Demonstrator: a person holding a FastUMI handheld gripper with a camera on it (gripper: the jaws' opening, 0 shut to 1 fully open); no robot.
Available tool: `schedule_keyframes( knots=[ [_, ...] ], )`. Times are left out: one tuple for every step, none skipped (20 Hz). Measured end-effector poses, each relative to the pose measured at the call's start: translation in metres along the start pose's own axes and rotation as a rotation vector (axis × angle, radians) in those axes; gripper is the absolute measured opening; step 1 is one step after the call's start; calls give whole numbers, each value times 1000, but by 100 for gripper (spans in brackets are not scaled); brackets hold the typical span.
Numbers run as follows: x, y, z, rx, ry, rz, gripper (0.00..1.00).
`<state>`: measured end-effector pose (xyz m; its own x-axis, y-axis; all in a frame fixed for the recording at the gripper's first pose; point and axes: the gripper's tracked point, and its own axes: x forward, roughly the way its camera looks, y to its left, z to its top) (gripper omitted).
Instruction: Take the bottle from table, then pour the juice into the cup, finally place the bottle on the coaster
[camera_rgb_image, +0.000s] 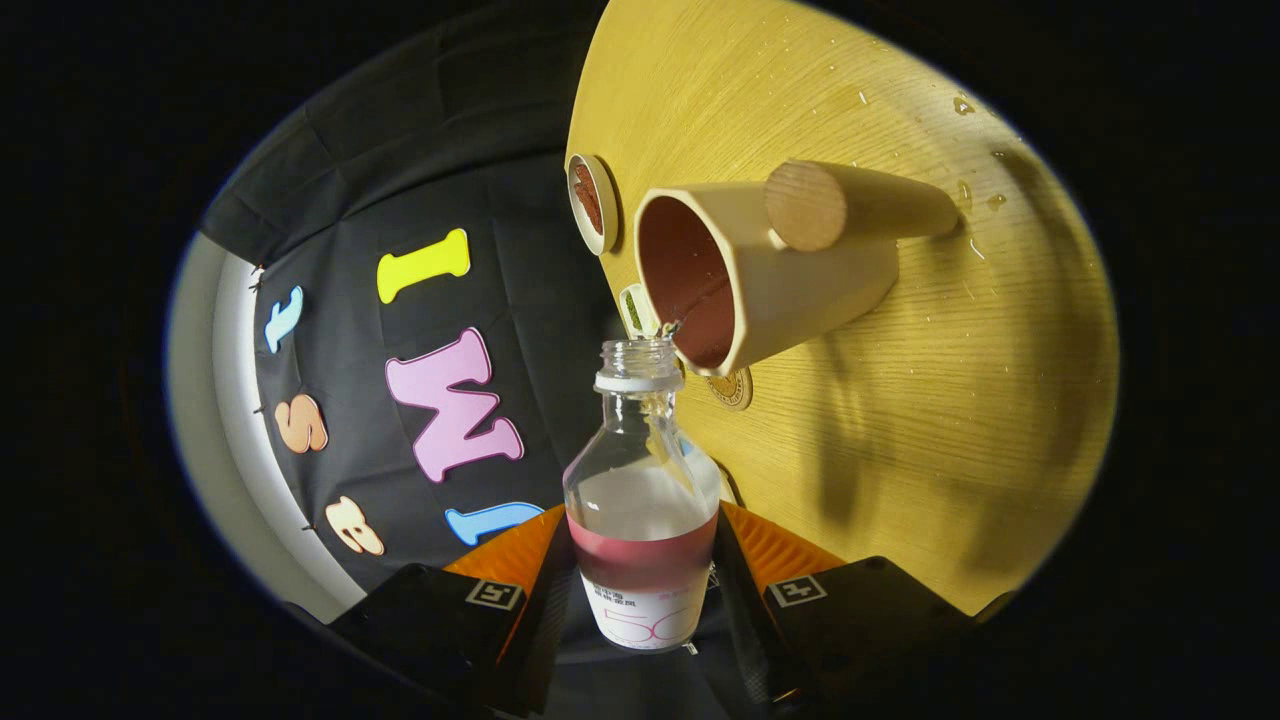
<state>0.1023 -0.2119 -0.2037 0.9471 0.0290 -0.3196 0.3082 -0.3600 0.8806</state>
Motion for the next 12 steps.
schedule_keyframes(
  knots=[
    [0, 0, -1, 4, -1, 0, 74],
    [1, 0, -1, 10, -1, 0, 74],
    [0, 1, -2, 17, -1, 4, 74],
    [1, 2, -2, 25, -3, 7, 74],
    [1, 5, -3, 33, -7, 10, 74],
    [2, 6, -2, 43, -10, 14, 74],
    [2, 8, -3, 54, -15, 19, 74],
    [2, 10, -3, 62, -18, 26, 74],
    [2, 12, -2, 66, -21, 31, 74],
    [3, 12, -2, 69, -23, 33, 74],
    [3, 13, -2, 74, -24, 36, 74],
    [4, 14, -2, 78, -24, 37, 74]
  ],
)
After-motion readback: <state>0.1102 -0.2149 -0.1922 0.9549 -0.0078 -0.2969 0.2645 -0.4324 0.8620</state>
